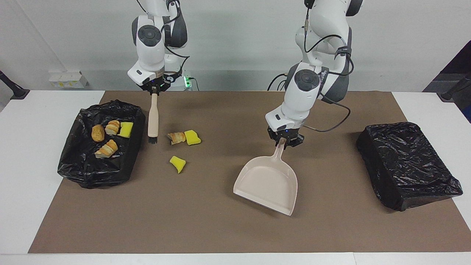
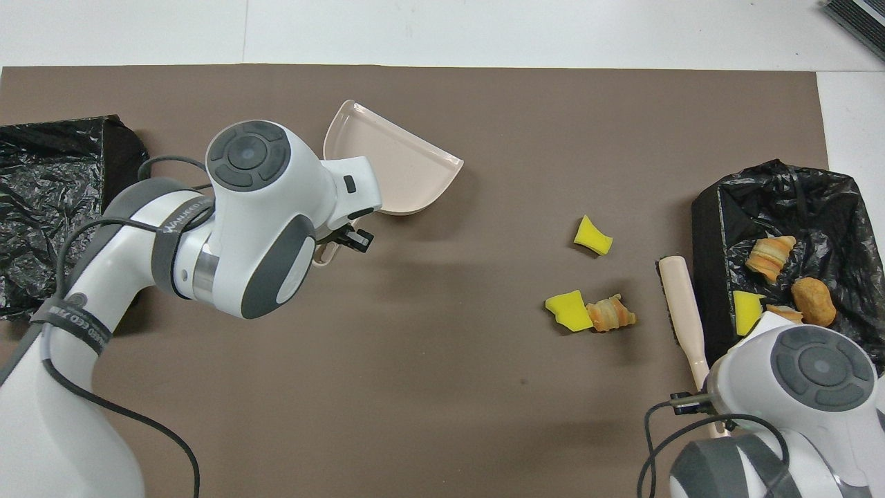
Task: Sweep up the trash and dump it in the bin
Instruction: 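Sweep the yellow sponges toward the dustpan with the right gripper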
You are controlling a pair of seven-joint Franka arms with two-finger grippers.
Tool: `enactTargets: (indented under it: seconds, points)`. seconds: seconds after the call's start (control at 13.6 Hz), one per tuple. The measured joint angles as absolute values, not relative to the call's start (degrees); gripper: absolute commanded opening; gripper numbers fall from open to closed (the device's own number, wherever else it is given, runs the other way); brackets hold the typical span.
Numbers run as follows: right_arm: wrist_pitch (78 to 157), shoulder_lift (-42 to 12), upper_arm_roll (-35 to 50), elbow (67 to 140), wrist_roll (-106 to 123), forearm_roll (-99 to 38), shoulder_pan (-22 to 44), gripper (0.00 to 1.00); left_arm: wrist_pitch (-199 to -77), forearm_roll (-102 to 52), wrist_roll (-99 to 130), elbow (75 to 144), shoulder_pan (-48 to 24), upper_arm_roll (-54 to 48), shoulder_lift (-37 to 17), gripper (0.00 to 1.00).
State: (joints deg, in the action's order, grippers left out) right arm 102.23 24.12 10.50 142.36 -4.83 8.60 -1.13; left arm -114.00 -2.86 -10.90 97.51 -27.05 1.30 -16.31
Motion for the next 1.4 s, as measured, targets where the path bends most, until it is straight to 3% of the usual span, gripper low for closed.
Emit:
enactTargets:
  seconds: [0.44,0.66,0.96,1.4]
  points:
    - [106.96,19.11,11.05,145.02,-6.21,7.39,-0.98,0.0,-109.79,-2.82,-45.71,98.27,-23.36,1.39,-16.43,0.0]
    - [108.42,16.53,11.2,144.96,-6.26,1.82,1.33,0.0,-110.01,-2.81,-55.91,103.2,-23.37,1.0,-14.77,0.0]
    - [111.24,14.68,11.42,144.41,-9.83,-4.78,6.84,0.0,-113.68,-1.54,-55.94,111.94,-28.29,0.39,-10.19,0.0]
    - [111.65,10.62,11.52,139.94,-14.97,-12.43,13.1,0.0,-115.03,1.3,-51.29,114.63,-33.17,0.29,-8.97,0.0]
